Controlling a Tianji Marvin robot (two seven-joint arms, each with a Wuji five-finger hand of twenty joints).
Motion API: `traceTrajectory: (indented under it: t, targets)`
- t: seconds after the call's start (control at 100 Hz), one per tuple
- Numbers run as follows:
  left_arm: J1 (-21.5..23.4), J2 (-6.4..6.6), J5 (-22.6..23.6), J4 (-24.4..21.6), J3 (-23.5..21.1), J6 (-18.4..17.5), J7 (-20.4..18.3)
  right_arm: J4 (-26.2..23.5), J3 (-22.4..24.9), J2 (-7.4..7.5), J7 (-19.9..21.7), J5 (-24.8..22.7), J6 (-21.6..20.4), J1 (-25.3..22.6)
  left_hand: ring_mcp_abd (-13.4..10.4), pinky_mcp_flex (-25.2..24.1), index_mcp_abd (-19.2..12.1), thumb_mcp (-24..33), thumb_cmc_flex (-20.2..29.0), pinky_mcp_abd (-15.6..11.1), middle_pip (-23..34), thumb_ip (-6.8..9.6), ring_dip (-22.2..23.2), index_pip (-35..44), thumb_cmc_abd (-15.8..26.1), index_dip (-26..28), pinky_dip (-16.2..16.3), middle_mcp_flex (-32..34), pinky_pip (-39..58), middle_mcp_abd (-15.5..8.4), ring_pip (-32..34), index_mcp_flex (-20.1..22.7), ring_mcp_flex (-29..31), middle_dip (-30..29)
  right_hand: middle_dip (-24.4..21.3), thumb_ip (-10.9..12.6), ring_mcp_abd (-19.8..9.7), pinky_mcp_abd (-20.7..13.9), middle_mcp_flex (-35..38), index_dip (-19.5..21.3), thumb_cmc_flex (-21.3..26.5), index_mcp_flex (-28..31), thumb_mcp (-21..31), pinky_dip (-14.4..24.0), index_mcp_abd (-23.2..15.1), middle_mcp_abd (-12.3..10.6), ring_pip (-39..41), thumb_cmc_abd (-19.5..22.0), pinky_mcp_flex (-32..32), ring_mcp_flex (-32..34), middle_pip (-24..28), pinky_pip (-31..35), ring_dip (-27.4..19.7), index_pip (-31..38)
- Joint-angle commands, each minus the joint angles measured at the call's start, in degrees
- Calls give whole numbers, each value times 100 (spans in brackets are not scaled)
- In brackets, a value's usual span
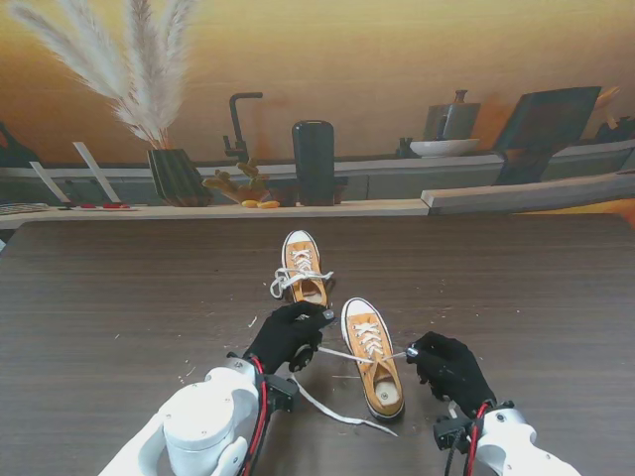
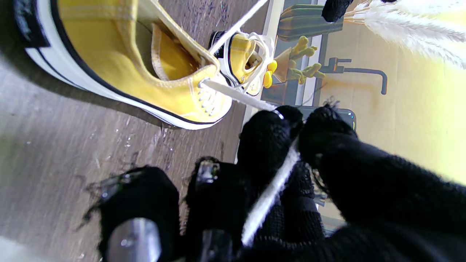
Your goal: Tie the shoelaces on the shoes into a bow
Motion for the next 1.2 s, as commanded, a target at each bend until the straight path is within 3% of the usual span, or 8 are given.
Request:
traceTrajectory:
  t: [0.0, 0.08, 0.19, 0.4, 0.53, 0.68, 0.88, 1.19]
  targets:
    - [86, 61, 73, -126, -71, -111, 13, -95, 8, 21, 100, -17, -52, -48, -462, 260, -408, -189, -148, -835, -62, 87, 235, -11, 12, -47, 214, 166, 1221, 6, 594, 274, 371, -49, 46, 198, -1775, -231, 139, -113, 106, 20, 18, -74, -266, 677, 357, -86, 179, 187, -13, 1612, 209, -3]
    - [148, 70, 420, -123, -119, -252, 126, -129, -2, 28, 108, -53, -95, -76, -651, 281, -500, -134, 11, -989, 212, 47, 204, 125, -162, -63, 336, 375, 1447, -149, 914, 404, 367, 25, 43, 184, -1707, -230, 135, -232, -13, -29, 41, -124, -225, 684, 318, -160, 176, 187, -37, 1615, 185, -96]
    - [181, 63, 841, -42, -138, -435, 326, -188, -17, 44, 122, -135, -170, -118, -747, 285, -621, -71, 246, -929, 564, -19, 34, 349, -401, -217, 424, 552, 1496, -406, 1078, 471, 363, 18, 42, 173, -1707, -237, 124, -316, -92, -72, 49, -148, -204, 687, 318, -199, 174, 187, -46, 1596, 181, -182]
    - [179, 80, 1278, 190, -138, -944, 491, -333, -18, 72, 144, -389, -131, -165, -676, 281, -702, -39, 499, -837, 635, -119, 23, 62, -555, -554, 456, 665, 1514, -387, 1176, 528, 359, -75, 45, 143, -1690, -246, 102, -488, -318, -144, 48, -191, -171, 705, 296, -223, 172, 184, -62, 1563, 173, -360]
    - [102, 179, 1428, 490, -140, -1774, 275, -476, 12, 100, 154, -729, -76, -194, -675, 281, -674, 84, 211, -828, 629, -94, 4, -799, -529, -1042, 475, 691, 1507, -441, 1185, 573, 358, -138, 54, 127, -1685, -258, 100, -649, -467, -175, 12, -225, -156, 714, 288, -176, 175, 184, -66, 1550, 172, -522]
    - [-12, 301, 1543, 765, -112, -2483, -113, -635, 40, 117, 89, -1210, 56, -222, -799, 285, -627, 808, -565, -933, 589, -252, -20, -1726, -698, -1291, 445, 671, 1457, -569, 1094, 561, 360, -138, 70, 133, -1682, -267, 123, -721, -575, -107, 26, -247, -202, 728, 281, -140, 174, 184, -69, 1559, 173, -627]
    - [-164, 474, 1634, 998, -50, -3235, -702, -802, 19, 124, -30, -1629, 138, -240, -844, 287, -634, 819, -511, -1032, 561, -506, -10, -2342, -1060, -1712, 419, 661, 1421, -673, 1082, 439, 361, -134, 141, 141, -1682, -305, 208, -906, -522, -235, 93, -270, -322, 682, 280, -169, 179, 184, 1, 1578, 174, -944]
    - [-423, 547, 1721, 1251, 284, -3529, -973, -856, -118, 119, -194, -1974, 198, -128, -860, 285, -217, 991, -383, -1051, 577, -622, -13, -2797, -1274, -1986, 402, 635, 1390, -680, 1050, 470, 361, -144, 596, 175, -1916, -386, 523, -1514, -145, -368, 190, -169, -617, 422, 356, -369, 199, 193, 372, 1644, 148, -1271]
